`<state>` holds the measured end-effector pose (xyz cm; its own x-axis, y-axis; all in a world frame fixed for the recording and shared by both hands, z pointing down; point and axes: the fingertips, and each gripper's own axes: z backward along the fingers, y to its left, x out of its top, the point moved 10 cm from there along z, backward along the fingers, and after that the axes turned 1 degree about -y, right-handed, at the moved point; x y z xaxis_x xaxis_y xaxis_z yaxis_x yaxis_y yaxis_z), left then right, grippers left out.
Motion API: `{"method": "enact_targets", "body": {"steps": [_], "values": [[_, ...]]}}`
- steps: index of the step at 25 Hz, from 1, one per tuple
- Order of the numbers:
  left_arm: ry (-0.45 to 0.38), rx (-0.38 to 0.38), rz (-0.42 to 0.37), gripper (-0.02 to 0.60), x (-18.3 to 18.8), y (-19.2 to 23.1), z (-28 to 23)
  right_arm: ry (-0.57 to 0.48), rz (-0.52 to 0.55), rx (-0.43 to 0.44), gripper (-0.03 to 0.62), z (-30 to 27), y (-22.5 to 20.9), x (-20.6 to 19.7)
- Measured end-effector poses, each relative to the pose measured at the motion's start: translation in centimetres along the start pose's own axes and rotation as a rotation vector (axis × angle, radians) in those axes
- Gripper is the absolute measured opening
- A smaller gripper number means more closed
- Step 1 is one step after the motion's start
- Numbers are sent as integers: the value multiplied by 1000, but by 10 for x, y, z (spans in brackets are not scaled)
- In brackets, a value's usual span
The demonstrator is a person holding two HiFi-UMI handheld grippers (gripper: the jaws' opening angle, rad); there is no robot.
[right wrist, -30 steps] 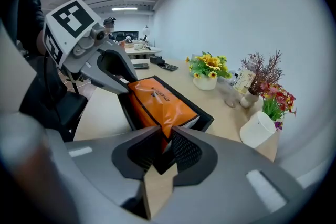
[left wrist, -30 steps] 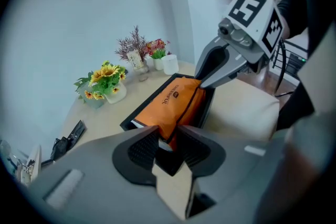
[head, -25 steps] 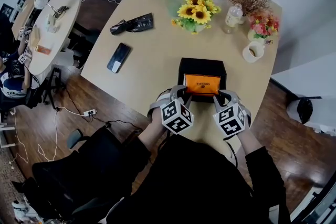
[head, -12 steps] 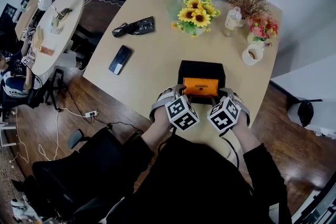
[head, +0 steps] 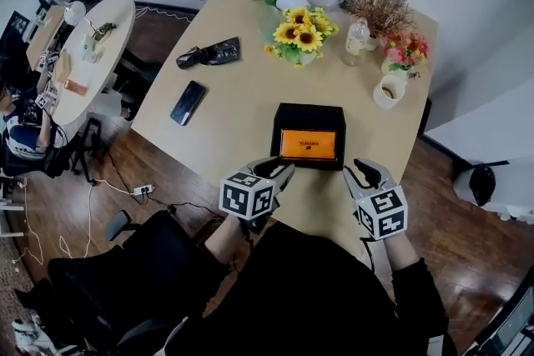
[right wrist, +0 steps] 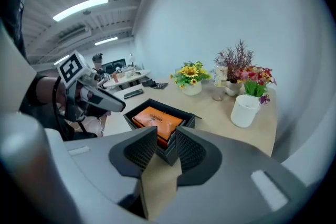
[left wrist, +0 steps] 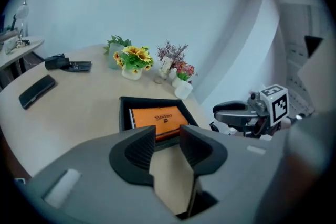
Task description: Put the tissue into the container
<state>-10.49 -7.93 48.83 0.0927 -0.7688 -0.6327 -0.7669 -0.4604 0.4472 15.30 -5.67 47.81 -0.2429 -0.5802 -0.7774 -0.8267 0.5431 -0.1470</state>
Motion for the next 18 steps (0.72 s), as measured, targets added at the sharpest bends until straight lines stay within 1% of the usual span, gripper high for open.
{"method": "enact_targets", "body": {"steps": [2, 4, 9, 12, 15, 18], "values": [[-1, -11, 13, 124, -12, -15, 5, -40, -26, 2, 100, 19, -1, -9], [-1, -18, 6, 124, -22, -34, 9, -61, -37, -4, 97, 36, -1, -20], [-13, -34, -51, 123, -45, -83, 17, -130, -73, 29, 91, 73, 1, -42], [-43, -35, -75, 123, -59, -105, 23, -191, -91, 57, 80, 93, 6, -55], [-87, -10, -102, 123, -71, -118, 27, -267, -124, 72, 71, 104, 11, -66], [-101, 29, -153, 121, -80, -130, 31, -292, -128, 84, 71, 110, 20, -75]]}}
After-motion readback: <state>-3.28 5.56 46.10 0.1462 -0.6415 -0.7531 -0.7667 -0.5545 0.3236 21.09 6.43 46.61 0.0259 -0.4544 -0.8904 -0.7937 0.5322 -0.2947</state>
